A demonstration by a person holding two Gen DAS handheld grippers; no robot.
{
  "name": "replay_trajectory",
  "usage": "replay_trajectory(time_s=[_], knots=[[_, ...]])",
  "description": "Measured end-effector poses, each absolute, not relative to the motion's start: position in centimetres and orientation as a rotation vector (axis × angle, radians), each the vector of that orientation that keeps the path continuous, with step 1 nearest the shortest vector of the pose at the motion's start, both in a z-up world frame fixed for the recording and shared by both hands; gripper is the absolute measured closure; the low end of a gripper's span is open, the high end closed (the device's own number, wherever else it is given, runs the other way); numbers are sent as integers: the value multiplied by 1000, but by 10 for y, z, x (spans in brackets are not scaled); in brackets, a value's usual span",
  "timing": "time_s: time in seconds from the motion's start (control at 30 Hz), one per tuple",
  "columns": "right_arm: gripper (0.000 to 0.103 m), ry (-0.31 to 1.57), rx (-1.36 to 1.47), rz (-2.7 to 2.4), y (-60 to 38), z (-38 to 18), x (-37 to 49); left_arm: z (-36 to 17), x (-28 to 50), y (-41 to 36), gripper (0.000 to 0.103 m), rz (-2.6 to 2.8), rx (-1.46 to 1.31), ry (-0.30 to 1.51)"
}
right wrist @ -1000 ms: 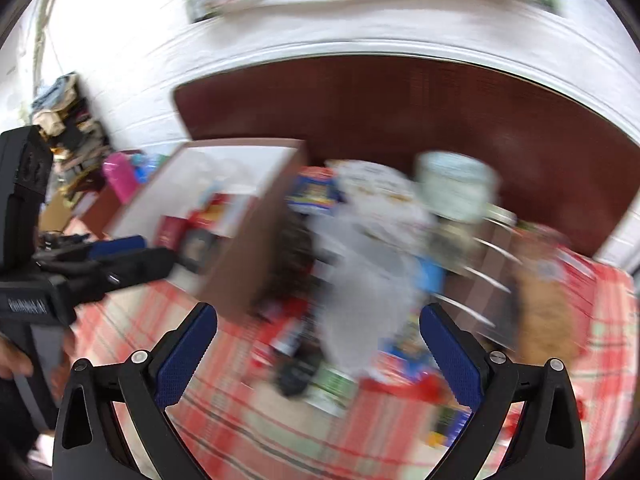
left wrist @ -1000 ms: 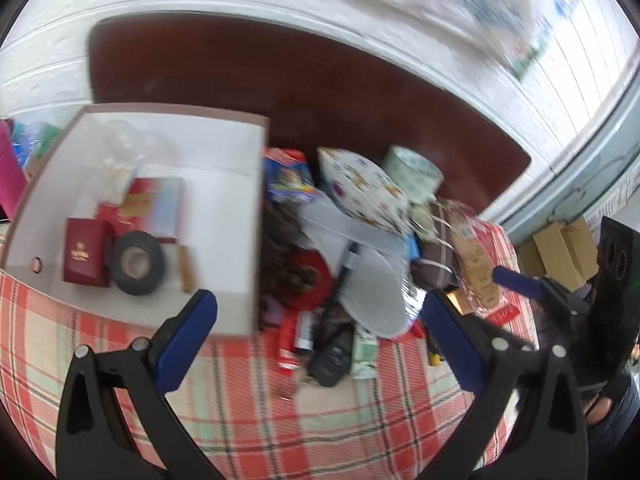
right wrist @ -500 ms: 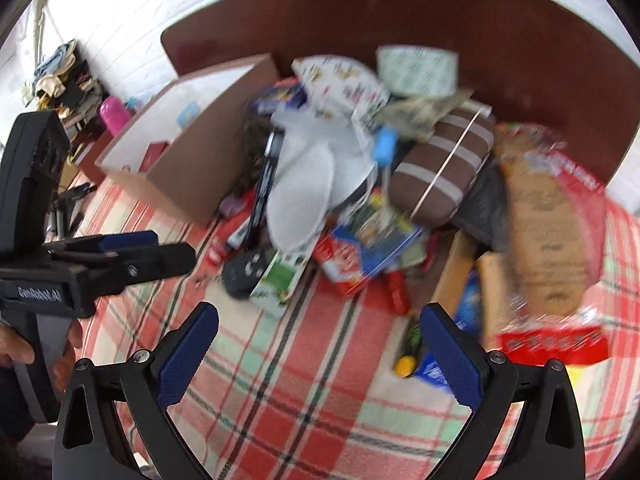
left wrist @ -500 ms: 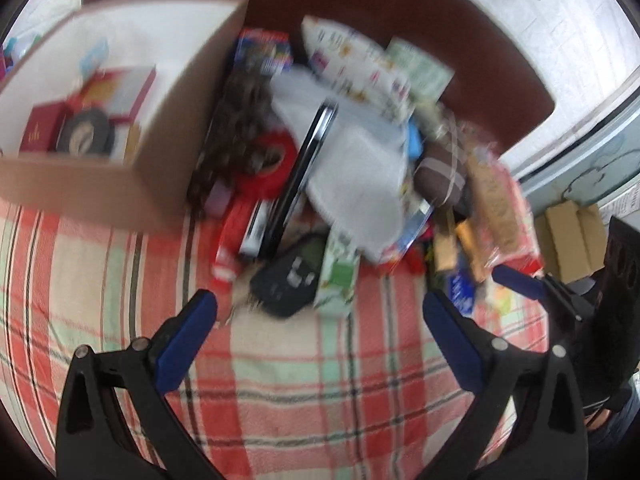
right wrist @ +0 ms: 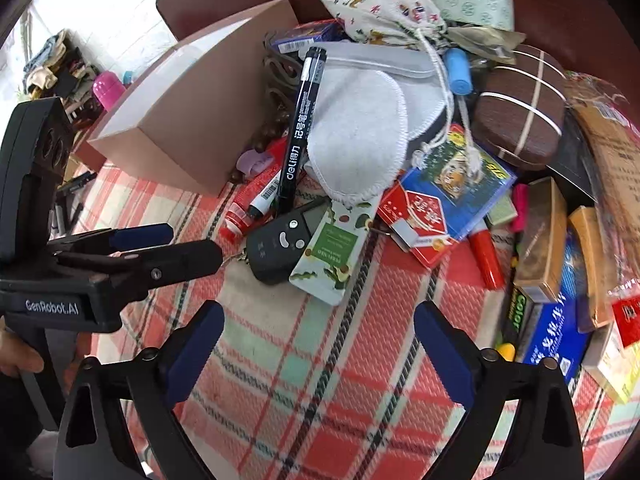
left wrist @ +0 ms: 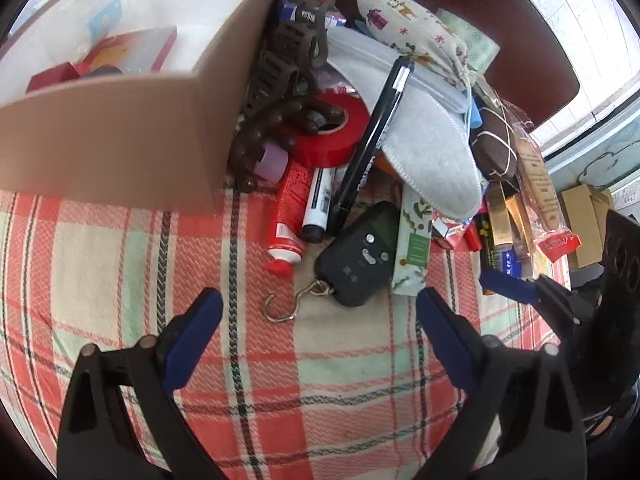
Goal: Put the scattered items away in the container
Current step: 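Close the left tool on the black digital luggage scale body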
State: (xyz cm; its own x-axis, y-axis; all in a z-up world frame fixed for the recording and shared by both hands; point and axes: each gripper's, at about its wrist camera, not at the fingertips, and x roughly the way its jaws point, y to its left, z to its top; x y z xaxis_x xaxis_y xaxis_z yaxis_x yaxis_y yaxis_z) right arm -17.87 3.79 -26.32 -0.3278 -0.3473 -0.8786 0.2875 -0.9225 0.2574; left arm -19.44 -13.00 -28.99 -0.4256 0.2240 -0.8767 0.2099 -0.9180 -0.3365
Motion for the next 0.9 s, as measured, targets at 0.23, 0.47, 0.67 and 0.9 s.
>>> replay_trajectory(time_s=[0.23,0.47,0.67,0.9], knots=[[21,-77,1525,-2227,22,-264,-176,-306,-193,-139,29,2487,-1692,-660],[22,-93,1577,-2190,15,-276,-173,-317,-196,-133,78,2399,-1680,-640],[22,-79,1580,-2173,14,-276,-175,-333,-201,-126,93,2387,-1746,-612],[22,-72,1571,-2140,12,-276,-174,-331,-183,-127,98,2386,-1756,-627]])
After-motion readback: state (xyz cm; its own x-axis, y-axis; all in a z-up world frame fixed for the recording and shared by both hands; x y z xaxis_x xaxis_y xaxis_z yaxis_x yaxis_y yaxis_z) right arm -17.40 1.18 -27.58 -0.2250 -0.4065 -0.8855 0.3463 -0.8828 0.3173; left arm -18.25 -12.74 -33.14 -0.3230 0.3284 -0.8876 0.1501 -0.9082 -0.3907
